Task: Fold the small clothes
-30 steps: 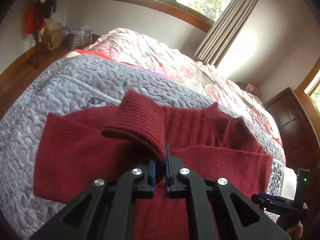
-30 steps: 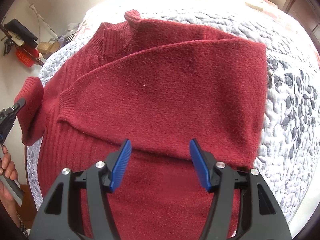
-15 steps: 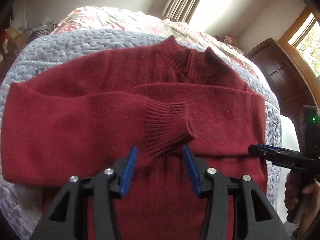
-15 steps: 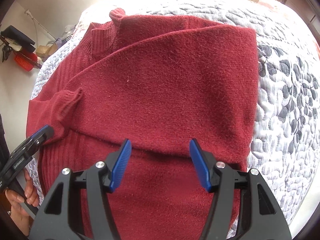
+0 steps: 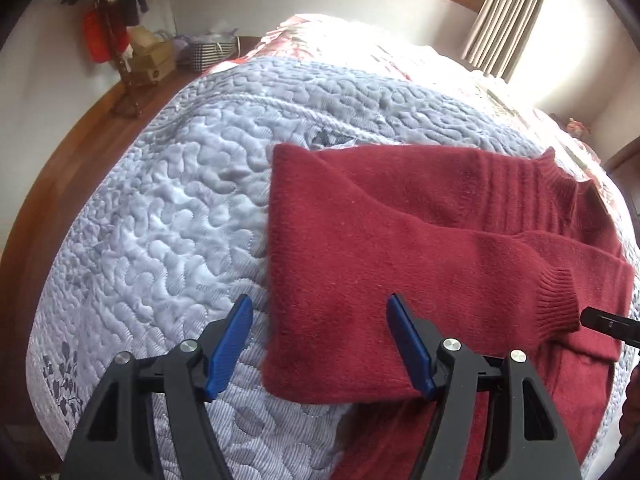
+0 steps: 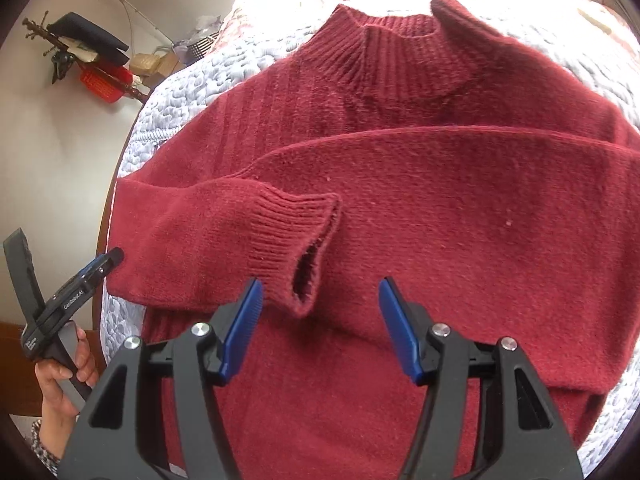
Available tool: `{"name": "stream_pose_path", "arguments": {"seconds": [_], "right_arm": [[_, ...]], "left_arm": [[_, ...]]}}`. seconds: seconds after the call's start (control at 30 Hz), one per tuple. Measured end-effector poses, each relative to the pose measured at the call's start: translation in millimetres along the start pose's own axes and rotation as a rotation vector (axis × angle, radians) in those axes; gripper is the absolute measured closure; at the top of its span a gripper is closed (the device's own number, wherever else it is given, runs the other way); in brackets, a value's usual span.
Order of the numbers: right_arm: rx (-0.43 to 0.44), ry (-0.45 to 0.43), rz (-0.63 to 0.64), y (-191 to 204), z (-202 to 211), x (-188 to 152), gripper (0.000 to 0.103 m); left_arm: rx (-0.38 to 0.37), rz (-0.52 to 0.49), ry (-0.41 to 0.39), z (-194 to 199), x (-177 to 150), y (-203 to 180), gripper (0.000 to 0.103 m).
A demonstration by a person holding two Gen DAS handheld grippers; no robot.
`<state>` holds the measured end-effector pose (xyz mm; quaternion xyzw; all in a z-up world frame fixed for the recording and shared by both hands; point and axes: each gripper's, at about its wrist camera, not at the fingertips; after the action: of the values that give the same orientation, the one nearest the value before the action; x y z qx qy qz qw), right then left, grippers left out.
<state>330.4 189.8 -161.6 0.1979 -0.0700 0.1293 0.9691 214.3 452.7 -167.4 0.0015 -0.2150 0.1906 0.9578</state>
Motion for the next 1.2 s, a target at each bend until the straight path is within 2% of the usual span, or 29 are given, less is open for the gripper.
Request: {"name": "stream_pose_path", "arguments": {"seconds": [0.1,0.13,0.2,0.23,0.27,0.4,0.47,0.63,0.77,0.97,1.03,1.13,1.2], "right_arm": [[0.026,0.036,-0.001,8.7,-15.1,11.0,0.043],[0.035,0.051,-0.005,10.0,-20.9,13.4,0.046],[0.064,0.074,-0.007,11.5,-30.2,16.0,0.068],[0.067,0.085,-0.01,11.5,-33.8,17.2,0.091],[0.068,0.084,-0.015,10.5,-32.4,16.8,0.097],[0.165,0.004,-0.033,1.5,0.4,13.9,0.097],[0.179,-0.045,-0.031,-5.8,26.7,12.2,0.097],[0.123,-0.142,-0.035,-42.6,86.5,1.3,0.097],[0.045,-0.179,-0.071,-81.5,113.8,-16.0,0.097],[-0.009,-0.202,-0.192,-152.8,130.7,-42.3,0.097],[-0.003,-0.188,-0.231,-165.9,124.6,-49.2,0.097],[-0.056,-0.176,-0.243,-175.4,115.1,-58.3,0.097],[-0.056,-0.177,-0.264,-183.6,111.3,-64.5,0.097]], "left_arm": [[-0.015,0.015,0.011,-3.2,-1.5,2.7,0.034],[-0.019,0.02,0.009,-2.0,-1.4,3.8,0.034],[-0.022,0.025,-0.006,2.1,-1.2,6.9,0.033],[-0.022,0.027,-0.013,4.9,-0.2,8.4,0.033],[-0.019,0.031,-0.019,7.9,1.1,9.7,0.033],[-0.017,0.056,-0.054,20.8,8.1,21.8,0.033],[-0.02,0.069,-0.066,25.1,11.5,24.7,0.033],[-0.045,0.082,-0.065,21.2,17.5,13.7,0.033],[-0.054,0.041,-0.049,10.4,18.3,-13.1,0.033],[-0.065,-0.028,-0.026,-8.4,22.3,-53.4,0.033],[-0.066,-0.053,-0.014,-17.4,24.3,-65.6,0.032],[-0.054,-0.082,0.015,-31.9,25.6,-81.2,0.032],[-0.043,-0.102,0.026,-39.1,25.7,-90.2,0.032]]}}
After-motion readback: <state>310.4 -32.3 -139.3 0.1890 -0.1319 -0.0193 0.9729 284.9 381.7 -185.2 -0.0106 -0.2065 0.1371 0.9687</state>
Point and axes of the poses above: each gripper's, at about its wrist camera, not at the fingertips, and z roughly against the way its jaws point, y to its left, x to its top
